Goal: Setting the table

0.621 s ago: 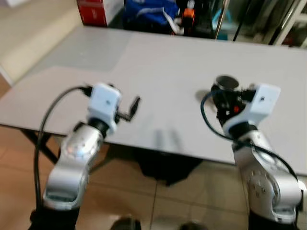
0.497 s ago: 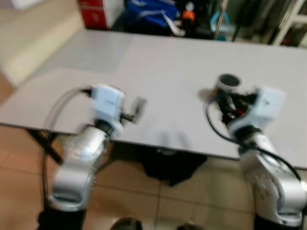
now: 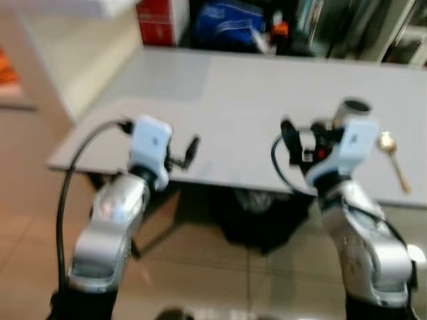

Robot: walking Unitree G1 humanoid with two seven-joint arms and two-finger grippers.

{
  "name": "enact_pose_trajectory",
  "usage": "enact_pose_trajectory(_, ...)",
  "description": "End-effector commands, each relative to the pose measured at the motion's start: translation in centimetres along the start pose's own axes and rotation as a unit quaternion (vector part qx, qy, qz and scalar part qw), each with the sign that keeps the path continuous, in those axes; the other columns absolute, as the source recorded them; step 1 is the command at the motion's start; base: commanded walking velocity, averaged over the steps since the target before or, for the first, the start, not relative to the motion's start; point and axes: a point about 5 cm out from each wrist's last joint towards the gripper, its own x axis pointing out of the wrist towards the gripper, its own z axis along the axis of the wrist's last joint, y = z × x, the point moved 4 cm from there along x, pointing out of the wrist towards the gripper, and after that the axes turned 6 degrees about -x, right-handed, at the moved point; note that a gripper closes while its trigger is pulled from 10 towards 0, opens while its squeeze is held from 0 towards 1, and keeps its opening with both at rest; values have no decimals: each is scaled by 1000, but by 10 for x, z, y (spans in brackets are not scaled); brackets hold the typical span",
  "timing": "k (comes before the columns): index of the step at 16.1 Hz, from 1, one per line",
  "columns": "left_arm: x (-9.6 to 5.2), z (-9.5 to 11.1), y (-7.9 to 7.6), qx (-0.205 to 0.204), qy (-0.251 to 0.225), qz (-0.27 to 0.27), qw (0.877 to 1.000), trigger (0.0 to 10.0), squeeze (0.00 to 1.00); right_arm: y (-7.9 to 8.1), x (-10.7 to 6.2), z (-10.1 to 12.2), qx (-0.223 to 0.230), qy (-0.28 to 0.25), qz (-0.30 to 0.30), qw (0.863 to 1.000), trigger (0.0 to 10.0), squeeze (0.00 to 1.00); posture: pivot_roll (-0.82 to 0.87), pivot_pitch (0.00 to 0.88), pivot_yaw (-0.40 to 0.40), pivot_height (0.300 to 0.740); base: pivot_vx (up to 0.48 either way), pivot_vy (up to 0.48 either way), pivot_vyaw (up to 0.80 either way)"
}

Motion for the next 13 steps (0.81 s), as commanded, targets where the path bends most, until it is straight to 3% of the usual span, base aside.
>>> enact_pose_trajectory(1,1,3,8,11,-6,26,1000,10000,0,2,5,-4,-33,11,-8,999,10000,0,51,45,-37,740,0,480,0)
enact_pose_trajectory(5,-3,-4,9,30,2,36,999,10000,0,6,12,-12,-83,25,-2,996,10000,0,60,59,-49,740,0,480,0)
enact_pose_trajectory(9,-8,-8,15,42,7,55,998,10000,0,18,14,-25,-87,50,39,994,10000,0,67,62,-77,740,0,480,0)
enact_pose_trajectory(13,-8,-3,9,41,-3,55,998,10000,0,17,12,-33,-68,67,42,994,10000,0,79,63,-86,740,0,480,0)
